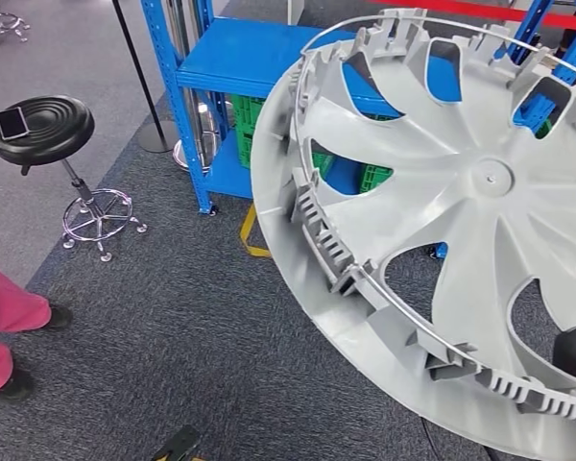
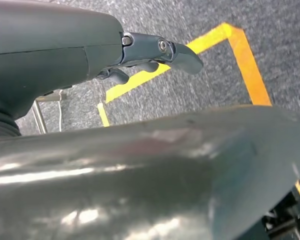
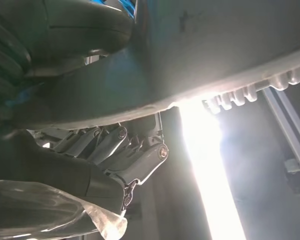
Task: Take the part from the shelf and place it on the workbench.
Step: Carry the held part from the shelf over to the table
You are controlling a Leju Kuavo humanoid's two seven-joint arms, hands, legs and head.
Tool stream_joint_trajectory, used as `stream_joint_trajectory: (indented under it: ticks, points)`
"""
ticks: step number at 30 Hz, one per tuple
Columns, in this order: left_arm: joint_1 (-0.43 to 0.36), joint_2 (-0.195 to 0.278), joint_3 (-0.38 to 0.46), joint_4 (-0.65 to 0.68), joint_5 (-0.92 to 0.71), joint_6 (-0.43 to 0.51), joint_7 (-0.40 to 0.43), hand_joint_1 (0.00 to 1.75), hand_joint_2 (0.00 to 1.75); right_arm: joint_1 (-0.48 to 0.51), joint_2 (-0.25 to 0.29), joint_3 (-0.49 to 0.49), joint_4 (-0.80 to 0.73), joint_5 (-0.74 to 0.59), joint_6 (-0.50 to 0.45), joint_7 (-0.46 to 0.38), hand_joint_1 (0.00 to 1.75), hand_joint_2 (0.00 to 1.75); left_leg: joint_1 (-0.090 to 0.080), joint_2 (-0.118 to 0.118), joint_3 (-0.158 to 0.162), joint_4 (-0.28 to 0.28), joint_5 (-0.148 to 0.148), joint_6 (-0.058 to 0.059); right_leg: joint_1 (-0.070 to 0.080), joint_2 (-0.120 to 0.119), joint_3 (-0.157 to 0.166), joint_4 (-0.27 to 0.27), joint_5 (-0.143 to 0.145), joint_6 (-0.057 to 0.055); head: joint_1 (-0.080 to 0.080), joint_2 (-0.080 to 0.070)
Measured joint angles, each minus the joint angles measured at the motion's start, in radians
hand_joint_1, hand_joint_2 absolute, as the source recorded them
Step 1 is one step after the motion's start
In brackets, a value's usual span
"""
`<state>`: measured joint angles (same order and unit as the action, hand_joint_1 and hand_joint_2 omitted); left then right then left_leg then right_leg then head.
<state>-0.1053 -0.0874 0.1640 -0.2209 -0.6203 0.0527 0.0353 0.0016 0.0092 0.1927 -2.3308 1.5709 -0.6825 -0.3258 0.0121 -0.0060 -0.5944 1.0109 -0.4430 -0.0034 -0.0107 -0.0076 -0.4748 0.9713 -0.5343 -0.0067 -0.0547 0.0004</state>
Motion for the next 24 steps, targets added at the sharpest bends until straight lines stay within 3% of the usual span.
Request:
stream_joint_trajectory:
  ticks: [3,5,8,10,24]
  points:
    - [-0.001,-0.001,0.000,0.000,0.002,-0.004,0.000,0.00,0.00,0.000,0.000,0.001,0.000,0.000,0.000,0.000,1.75,1.75,-0.003,0.000,0.000,0.001,-0.004,0.006,-0.001,0.000,0.004,-0.006,0.001,0.002,0.000,0.000]
    - [-0.001,-0.001,0.000,0.000,0.003,-0.002,0.001,0.00,0.00,-0.001,0.000,0.001,0.000,0.000,0.000,0.001,1.75,1.75,-0.004,0.000,0.000,0.001,-0.006,0.009,-0.003,0.000,0.005,-0.010,0.001,0.009,0.000,0.000]
    - [-0.002,-0.001,0.000,0.000,0.004,0.002,0.003,0.00,0.00,-0.002,0.000,0.002,0.000,0.000,0.000,0.002,1.75,1.75,-0.006,0.000,0.000,0.002,-0.007,0.010,-0.007,0.000,0.006,-0.014,-0.001,0.042,0.000,0.000]
    - [-0.003,-0.001,0.000,0.000,0.005,0.003,0.004,0.00,0.00,-0.002,0.000,0.002,0.000,0.000,0.000,0.003,1.75,1.75,-0.007,0.000,0.001,0.002,-0.007,0.011,-0.008,0.000,0.005,-0.014,-0.002,0.053,0.000,0.000]
    - [-0.004,-0.001,-0.003,0.000,-0.016,-0.022,-0.030,0.00,0.00,-0.002,0.000,0.003,0.006,0.000,0.000,0.017,1.75,1.75,-0.004,0.000,0.003,0.001,-0.007,0.011,-0.005,0.000,0.006,-0.007,-0.007,0.050,-0.001,0.000]
